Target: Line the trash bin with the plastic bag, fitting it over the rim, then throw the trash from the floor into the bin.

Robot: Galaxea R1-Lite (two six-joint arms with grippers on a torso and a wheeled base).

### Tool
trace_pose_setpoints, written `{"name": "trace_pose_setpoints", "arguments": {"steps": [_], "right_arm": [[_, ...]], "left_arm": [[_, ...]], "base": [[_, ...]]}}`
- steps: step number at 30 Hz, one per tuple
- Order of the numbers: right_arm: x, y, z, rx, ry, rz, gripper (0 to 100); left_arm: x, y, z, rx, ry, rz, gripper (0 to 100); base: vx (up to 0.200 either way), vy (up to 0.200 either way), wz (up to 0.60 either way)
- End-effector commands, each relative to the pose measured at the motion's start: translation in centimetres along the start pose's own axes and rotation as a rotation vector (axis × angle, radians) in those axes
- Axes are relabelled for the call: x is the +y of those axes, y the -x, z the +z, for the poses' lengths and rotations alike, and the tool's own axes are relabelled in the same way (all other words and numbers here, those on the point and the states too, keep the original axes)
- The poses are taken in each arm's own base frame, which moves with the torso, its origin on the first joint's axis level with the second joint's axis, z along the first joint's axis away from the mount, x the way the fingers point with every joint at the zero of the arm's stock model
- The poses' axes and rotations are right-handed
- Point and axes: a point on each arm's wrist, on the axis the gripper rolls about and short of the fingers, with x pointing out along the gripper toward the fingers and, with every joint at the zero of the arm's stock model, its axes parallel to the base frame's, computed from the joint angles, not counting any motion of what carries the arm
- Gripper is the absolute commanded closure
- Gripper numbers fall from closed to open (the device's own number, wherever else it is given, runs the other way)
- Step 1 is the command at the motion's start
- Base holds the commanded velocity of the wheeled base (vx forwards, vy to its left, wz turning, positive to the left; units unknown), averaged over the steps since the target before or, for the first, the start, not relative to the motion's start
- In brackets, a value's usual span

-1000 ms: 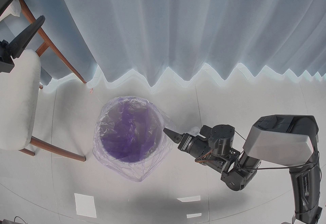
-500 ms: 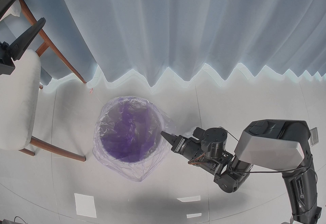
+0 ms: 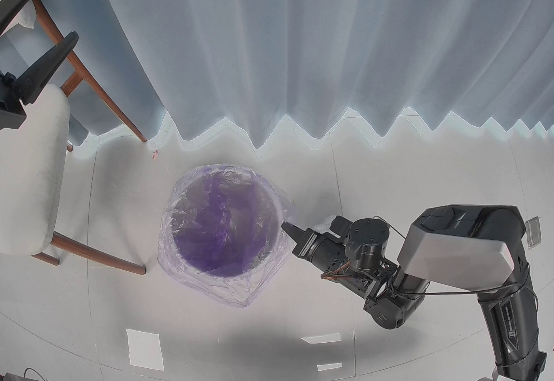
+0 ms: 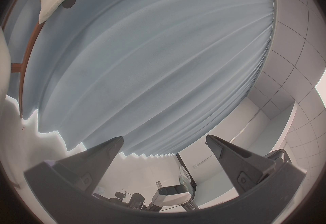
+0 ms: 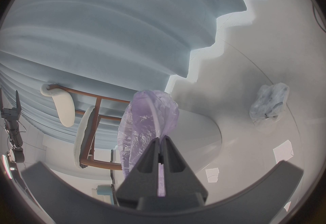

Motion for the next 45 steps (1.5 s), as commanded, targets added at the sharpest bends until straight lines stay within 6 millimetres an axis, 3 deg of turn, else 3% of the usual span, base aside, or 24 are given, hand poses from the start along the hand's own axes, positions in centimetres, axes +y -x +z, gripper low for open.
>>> {"name": "trace_pose_setpoints", "arguments": {"steps": [1,15,20,21,23,25,42,43,45], "right_arm": [[-0.4,0.0,-0.2,-0.005,-0.007,-0.001,100],[-0.5,0.4,-0.3,-0.032,-0.021,0.030,100],[-3.0,0.2,-2.2,0.016,0.065,-0.033,100],[-4.9,0.0,-2.9,0.036,0.133,-0.076,100],[-5.5,-0.1,-3.3,0.044,0.157,-0.086,100],[-7.3,-0.6,-4.2,0.048,0.218,-0.113,100],[-6.9,-1.6,-3.6,0.026,0.217,-0.135,100],[-6.9,-1.6,-3.6,0.026,0.217,-0.135,0],[-5.9,-1.3,-2.6,0.004,0.202,-0.120,0]], "left_arm": [[0.0,0.0,0.0,-0.002,-0.001,-0.002,0],[0.0,0.0,0.0,-0.001,-0.002,-0.001,0],[0.0,0.0,0.0,-0.002,-0.003,-0.002,0],[0.0,0.0,0.0,-0.002,-0.003,-0.002,0],[0.0,0.0,0.0,-0.002,-0.003,-0.002,0],[0.0,0.0,0.0,-0.002,-0.003,-0.002,0],[-0.5,0.2,0.1,-0.007,-0.007,-0.013,0],[-0.5,0.2,0.1,-0.007,-0.007,-0.013,0],[-0.7,0.2,0.1,-0.003,-0.003,-0.027,0]], "base": [[0.000,0.000,0.00],[0.000,0.000,0.00],[0.000,0.000,0.00],[0.000,0.000,0.00],[0.000,0.000,0.00],[0.000,0.000,0.00],[0.000,0.000,0.00],[0.000,0.000,0.00],[0.000,0.000,0.00]]}}
